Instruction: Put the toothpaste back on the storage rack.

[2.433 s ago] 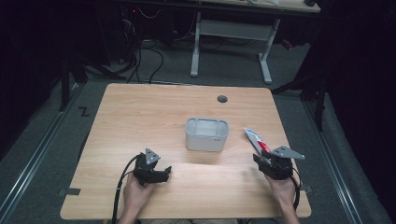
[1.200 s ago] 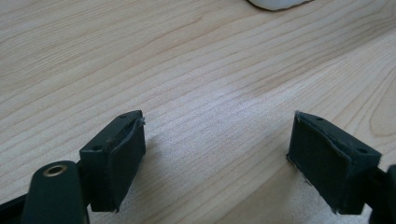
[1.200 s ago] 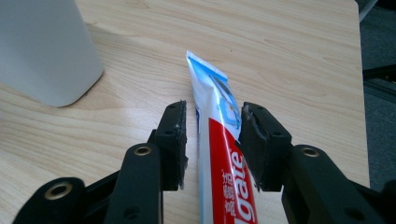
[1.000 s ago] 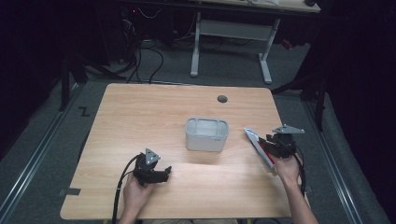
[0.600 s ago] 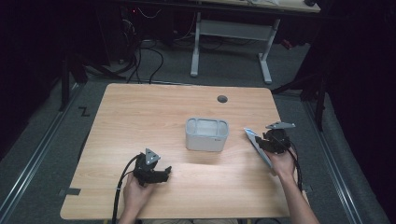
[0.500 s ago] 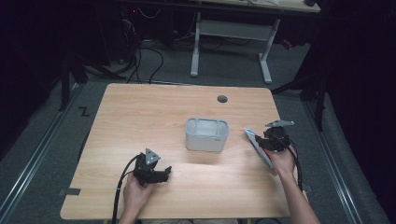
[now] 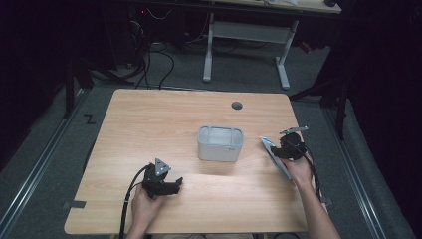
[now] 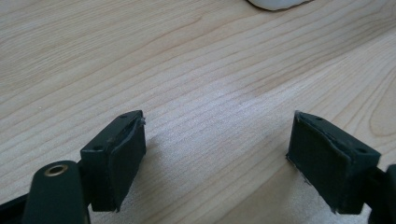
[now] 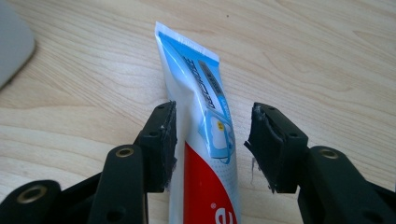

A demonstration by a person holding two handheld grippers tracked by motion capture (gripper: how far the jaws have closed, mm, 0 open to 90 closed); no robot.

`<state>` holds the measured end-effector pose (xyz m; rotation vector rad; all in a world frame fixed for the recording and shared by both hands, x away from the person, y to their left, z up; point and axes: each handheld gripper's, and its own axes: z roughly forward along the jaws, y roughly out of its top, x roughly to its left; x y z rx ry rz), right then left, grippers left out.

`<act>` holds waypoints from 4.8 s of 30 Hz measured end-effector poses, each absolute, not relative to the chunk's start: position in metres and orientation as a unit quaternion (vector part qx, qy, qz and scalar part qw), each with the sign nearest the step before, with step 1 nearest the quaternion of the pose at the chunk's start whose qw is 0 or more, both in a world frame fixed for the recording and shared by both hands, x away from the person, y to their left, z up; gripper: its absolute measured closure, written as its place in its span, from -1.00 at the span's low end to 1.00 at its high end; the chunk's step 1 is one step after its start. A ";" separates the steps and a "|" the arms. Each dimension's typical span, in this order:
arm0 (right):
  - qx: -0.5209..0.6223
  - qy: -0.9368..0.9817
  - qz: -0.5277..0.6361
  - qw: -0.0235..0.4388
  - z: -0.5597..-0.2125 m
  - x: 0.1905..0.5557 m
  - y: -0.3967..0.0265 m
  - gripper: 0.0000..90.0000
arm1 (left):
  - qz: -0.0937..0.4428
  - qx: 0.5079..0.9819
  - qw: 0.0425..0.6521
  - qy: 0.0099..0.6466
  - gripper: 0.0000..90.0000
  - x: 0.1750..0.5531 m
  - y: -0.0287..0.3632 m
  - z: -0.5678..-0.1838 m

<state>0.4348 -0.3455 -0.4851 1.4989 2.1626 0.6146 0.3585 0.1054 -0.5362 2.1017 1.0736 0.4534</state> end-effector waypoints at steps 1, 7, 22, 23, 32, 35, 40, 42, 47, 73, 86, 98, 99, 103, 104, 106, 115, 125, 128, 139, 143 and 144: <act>0.541 0.781 0.222 0.218 -0.485 0.435 -0.345 0.13 | 0.176 0.816 0.361 0.417 -0.57 0.358 0.105 -0.536; 0.544 0.786 0.209 0.206 -0.493 0.440 -0.343 0.13 | 0.176 0.815 0.361 0.417 -0.57 0.358 0.105 -0.536; 0.544 0.791 0.203 0.194 -0.500 0.445 -0.340 0.17 | 0.176 0.815 0.361 0.417 -0.57 0.358 0.105 -0.536; 0.546 0.790 0.202 0.192 -0.500 0.446 -0.340 0.17 | 0.176 0.815 0.361 0.417 -0.57 0.358 0.105 -0.536; 0.550 0.792 0.196 0.180 -0.500 0.448 -0.341 0.18 | 0.175 0.815 0.361 0.417 -0.57 0.358 0.105 -0.536; 0.554 0.790 0.196 0.173 -0.502 0.449 -0.342 0.17 | 0.176 0.815 0.361 0.417 -0.57 0.358 0.105 -0.536; 0.561 0.787 0.198 0.165 -0.504 0.450 -0.342 0.17 | 0.175 0.815 0.361 0.417 -0.57 0.358 0.105 -0.536; 0.560 0.789 0.201 0.154 -0.504 0.451 -0.345 0.21 | 0.176 0.815 0.361 0.417 -0.57 0.358 0.105 -0.536; 0.549 0.792 0.214 0.157 -0.501 0.448 -0.346 0.46 | 0.175 0.815 0.361 0.417 -0.57 0.358 0.105 -0.536; 0.514 0.804 0.255 0.155 -0.477 0.425 -0.337 0.56 | 0.175 0.815 0.361 0.417 -0.57 0.358 0.105 -0.536; 0.506 0.799 0.285 0.158 -0.463 0.411 -0.341 0.56 | 0.175 0.815 0.361 0.417 -0.57 0.358 0.105 -0.536; 0.493 0.796 0.316 0.153 -0.452 0.399 -0.340 0.58 | 0.175 0.815 0.361 0.417 -0.57 0.358 0.105 -0.536; 0.489 0.797 0.319 0.153 -0.451 0.399 -0.340 0.58 | 0.175 0.815 0.361 0.417 -0.57 0.358 0.105 -0.536; 0.487 0.793 0.333 0.151 -0.446 0.394 -0.340 0.58 | 0.175 0.815 0.361 0.417 -0.57 0.358 0.105 -0.536; 0.487 0.792 0.337 0.149 -0.445 0.393 -0.340 0.58 | 0.175 0.815 0.361 0.417 -0.57 0.358 0.105 -0.536; 0.485 0.790 0.345 0.148 -0.443 0.392 -0.340 0.58 | 0.175 0.815 0.361 0.417 -0.57 0.358 0.105 -0.536; 0.477 0.785 0.368 0.145 -0.434 0.381 -0.339 0.58 | 0.175 0.815 0.361 0.417 -0.57 0.358 0.105 -0.536; 0.458 0.783 0.396 0.144 -0.429 0.373 -0.334 0.58 | 0.175 0.815 0.361 0.417 -0.57 0.358 0.105 -0.536; 0.452 0.781 0.406 0.143 -0.428 0.371 -0.332 0.59 | 0.175 0.815 0.361 0.417 -0.57 0.358 0.105 -0.536; 0.426 0.774 0.457 0.104 -0.416 0.362 -0.322 0.58 | 0.176 0.815 0.361 0.417 -0.57 0.358 0.105 -0.536; 0.411 0.779 0.462 0.103 -0.411 0.361 -0.312 0.58 | 0.176 0.815 0.361 0.417 -0.57 0.358 0.105 -0.536; 0.408 0.782 0.460 0.104 -0.411 0.361 -0.310 0.59 | 0.176 0.815 0.361 0.417 -0.57 0.358 0.105 -0.536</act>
